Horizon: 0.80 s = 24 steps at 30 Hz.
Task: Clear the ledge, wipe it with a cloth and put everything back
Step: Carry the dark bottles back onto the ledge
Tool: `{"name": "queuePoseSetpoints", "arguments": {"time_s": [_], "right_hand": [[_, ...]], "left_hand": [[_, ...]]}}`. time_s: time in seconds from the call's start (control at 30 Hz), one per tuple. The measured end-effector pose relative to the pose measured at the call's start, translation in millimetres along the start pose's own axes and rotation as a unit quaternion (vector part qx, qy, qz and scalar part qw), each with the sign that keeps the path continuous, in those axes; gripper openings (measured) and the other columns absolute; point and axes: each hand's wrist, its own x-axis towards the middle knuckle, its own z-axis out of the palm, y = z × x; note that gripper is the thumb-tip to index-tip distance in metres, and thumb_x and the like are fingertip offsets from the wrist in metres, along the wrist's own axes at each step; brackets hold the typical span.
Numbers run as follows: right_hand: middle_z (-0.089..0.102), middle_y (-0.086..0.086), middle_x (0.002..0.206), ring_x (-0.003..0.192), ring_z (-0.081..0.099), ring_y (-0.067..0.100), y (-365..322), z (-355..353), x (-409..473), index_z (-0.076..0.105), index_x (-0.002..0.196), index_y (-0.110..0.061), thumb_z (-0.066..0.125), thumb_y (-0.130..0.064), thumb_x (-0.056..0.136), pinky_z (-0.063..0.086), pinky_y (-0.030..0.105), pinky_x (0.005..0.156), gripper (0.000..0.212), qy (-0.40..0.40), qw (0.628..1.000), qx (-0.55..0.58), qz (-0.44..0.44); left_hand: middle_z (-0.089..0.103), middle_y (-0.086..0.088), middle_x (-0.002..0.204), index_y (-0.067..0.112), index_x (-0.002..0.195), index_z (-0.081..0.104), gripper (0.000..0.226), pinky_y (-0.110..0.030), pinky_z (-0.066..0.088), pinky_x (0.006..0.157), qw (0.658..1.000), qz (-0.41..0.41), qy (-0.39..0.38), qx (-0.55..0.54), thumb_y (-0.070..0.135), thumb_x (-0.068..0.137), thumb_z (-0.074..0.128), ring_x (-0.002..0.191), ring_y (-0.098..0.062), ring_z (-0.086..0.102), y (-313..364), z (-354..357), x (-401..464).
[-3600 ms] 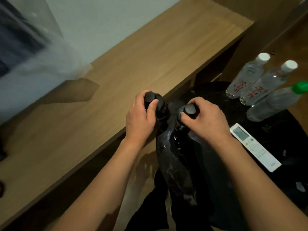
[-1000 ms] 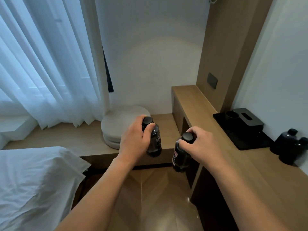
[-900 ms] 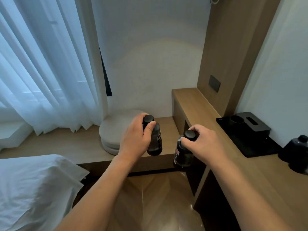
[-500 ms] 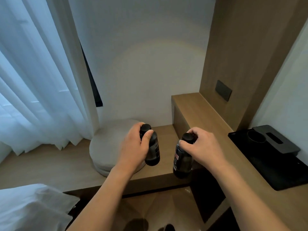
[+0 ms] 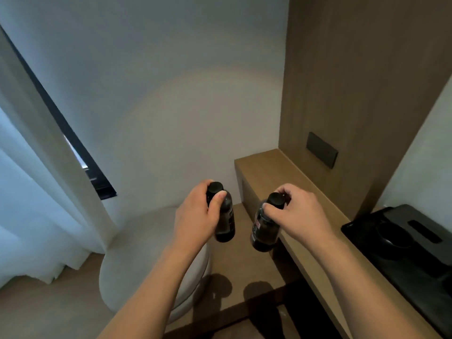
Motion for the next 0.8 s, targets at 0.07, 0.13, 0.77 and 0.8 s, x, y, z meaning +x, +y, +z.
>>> {"name": "queuePoseSetpoints", "arguments": {"time_s": [0.07, 0.13, 0.77, 0.8], "right_hand": [[0.062, -0.013, 0.081, 0.074, 0.058, 0.006, 12, -9, 13, 0.058, 0.086, -0.031, 0.073, -0.038, 0.079, 0.053, 0.029, 0.06, 0.018, 0.013, 1.0, -0.002, 0.027], [0.062, -0.013, 0.081, 0.074, 0.059, 0.007, 25, -18, 21, 0.057, 0.086, -0.033, 0.071, -0.039, 0.078, 0.056, 0.034, 0.063, 0.018, 0.031, 0.998, -0.004, 0.061], [0.06, -0.013, 0.079, 0.072, 0.056, 0.006, 138, -128, -90, 0.06, 0.09, -0.025, 0.072, -0.033, 0.081, 0.046, 0.028, 0.057, 0.018, 0.325, 0.875, -0.067, 0.354], [0.06, -0.012, 0.079, 0.072, 0.056, 0.006, 144, -134, -100, 0.06, 0.089, -0.025, 0.073, -0.033, 0.081, 0.044, 0.028, 0.056, 0.017, 0.335, 0.867, -0.067, 0.364]], "left_hand": [[0.065, 0.003, 0.102, 0.02, 0.12, 0.058, 0.029, -0.044, 0.054, 0.079, 1.0, 0.02, -0.018, -0.015, 0.042, 0.101, 0.053, 0.09, -0.02, 0.063, 5, 20, 23], [0.065, 0.003, 0.103, 0.021, 0.119, 0.058, 0.028, -0.046, 0.054, 0.08, 0.998, 0.046, -0.042, -0.031, 0.042, 0.101, 0.053, 0.091, -0.021, 0.063, 15, 42, 43], [0.066, 0.008, 0.108, 0.026, 0.122, 0.057, 0.029, -0.042, 0.054, 0.082, 0.852, 0.331, -0.37, -0.167, 0.045, 0.099, 0.056, 0.093, -0.016, 0.063, 188, 222, 36], [0.066, 0.008, 0.107, 0.027, 0.121, 0.057, 0.029, -0.042, 0.054, 0.082, 0.842, 0.341, -0.382, -0.169, 0.046, 0.099, 0.056, 0.09, -0.016, 0.063, 198, 230, 28]]}}
